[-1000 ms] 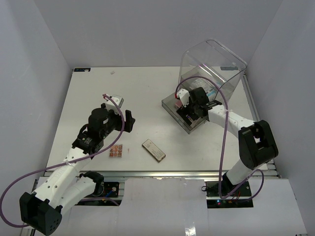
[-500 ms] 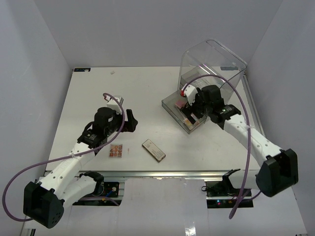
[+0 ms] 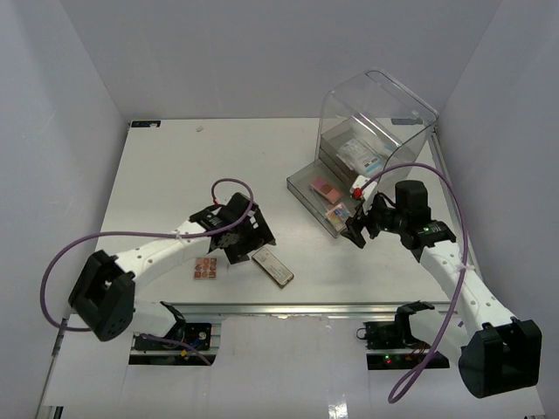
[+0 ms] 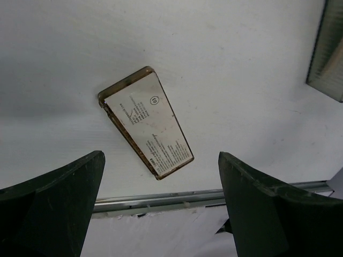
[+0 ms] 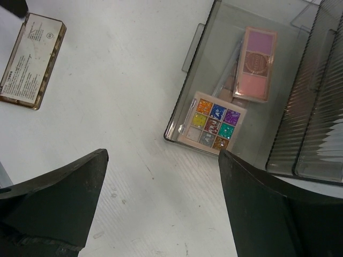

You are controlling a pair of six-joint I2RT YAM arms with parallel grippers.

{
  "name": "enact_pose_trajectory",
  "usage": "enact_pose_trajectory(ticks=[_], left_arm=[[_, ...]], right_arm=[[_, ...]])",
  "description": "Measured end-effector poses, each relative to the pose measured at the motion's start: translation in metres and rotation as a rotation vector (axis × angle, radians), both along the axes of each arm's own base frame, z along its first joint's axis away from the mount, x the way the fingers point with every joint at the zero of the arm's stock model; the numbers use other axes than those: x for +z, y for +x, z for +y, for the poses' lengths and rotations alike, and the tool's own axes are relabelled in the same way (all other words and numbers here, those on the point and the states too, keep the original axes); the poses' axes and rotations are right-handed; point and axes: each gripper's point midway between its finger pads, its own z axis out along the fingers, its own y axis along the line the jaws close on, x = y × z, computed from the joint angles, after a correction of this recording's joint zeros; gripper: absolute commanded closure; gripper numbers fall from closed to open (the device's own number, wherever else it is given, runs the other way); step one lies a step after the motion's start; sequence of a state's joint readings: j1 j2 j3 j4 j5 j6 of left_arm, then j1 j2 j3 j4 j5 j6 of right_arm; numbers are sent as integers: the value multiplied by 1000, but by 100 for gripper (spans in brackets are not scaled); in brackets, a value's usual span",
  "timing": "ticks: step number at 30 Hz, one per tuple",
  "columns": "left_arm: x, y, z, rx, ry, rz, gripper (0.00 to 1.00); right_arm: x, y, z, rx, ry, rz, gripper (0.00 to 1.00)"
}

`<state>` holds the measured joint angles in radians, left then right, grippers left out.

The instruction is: Organize the makeup

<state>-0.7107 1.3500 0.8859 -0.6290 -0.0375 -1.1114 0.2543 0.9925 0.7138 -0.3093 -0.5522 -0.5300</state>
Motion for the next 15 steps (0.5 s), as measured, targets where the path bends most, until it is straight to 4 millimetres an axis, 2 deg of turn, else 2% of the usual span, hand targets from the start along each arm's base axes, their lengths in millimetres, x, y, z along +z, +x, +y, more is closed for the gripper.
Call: enact_pose_trajectory(ticks=[3,6,11,15], left_arm=[[-21,-11,-11,46,55,108,2],[-40,-20,-9,96,113,182,2],[-53,-27,-8,148,156,242,2],[-64,-19,-20,153,184,268,2]], right_arm=[[9,-1,-2,-4,18,-32,10],[19,-1,-2,-3,33,-73,10],[24,0,-4,-7,39,-93,10],[25,0,-4,-8,39,-96,10]])
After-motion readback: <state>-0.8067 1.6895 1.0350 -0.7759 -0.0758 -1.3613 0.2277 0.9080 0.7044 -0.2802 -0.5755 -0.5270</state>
